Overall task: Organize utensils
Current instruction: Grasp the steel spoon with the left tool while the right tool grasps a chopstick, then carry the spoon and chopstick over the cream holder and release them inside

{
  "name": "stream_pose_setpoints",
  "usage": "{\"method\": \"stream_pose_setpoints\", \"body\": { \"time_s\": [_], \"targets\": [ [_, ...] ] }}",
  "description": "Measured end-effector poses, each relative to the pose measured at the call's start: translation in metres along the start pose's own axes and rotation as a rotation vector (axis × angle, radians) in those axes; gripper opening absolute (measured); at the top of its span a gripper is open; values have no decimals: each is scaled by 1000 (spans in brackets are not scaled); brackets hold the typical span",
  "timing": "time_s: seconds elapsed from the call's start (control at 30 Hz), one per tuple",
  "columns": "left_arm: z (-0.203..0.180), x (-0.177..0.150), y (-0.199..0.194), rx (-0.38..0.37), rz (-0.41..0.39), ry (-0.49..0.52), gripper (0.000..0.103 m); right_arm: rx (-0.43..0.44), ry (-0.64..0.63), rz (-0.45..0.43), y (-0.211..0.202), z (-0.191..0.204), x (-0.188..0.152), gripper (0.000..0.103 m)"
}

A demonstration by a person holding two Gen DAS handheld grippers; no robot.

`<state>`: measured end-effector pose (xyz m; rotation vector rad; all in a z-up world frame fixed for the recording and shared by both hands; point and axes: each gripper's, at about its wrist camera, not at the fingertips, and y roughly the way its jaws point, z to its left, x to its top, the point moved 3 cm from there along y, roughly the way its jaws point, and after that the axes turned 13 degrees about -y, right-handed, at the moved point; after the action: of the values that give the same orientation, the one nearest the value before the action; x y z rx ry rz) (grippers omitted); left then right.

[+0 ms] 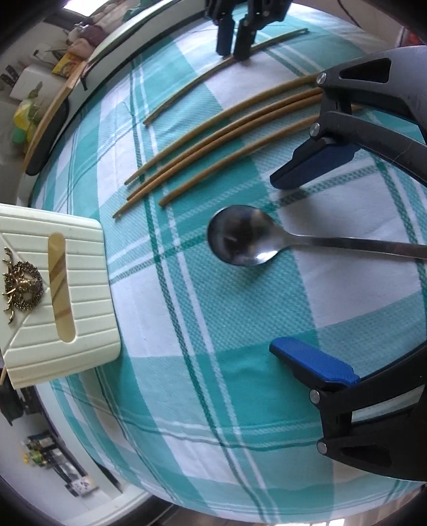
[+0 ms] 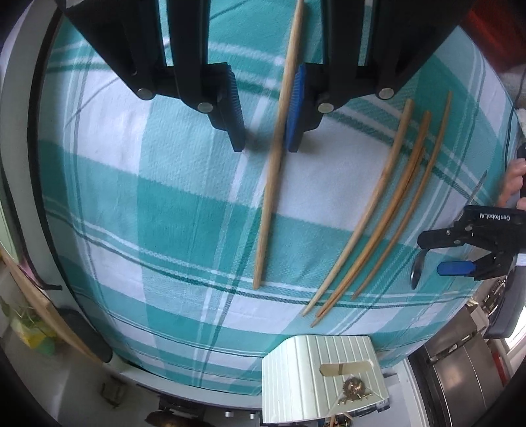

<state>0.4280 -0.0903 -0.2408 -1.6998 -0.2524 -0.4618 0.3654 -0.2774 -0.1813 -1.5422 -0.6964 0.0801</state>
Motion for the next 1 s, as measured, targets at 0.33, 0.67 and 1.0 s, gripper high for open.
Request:
{"method": "stream_pose_setpoints", "body": {
  "time_s": [0.33,0.67,1.0],
  "targets": [
    [-16,12,5,-9,-28,23,64,9,-3,-17,19,-6,45,26],
    [-20,16,1,-34,-65,30,36,30,51,-47,32,-23,76,7],
    [3,10,-85,-110,-235,-39,35,20,89,-320,-73,-13,70,7]
  ]
}}
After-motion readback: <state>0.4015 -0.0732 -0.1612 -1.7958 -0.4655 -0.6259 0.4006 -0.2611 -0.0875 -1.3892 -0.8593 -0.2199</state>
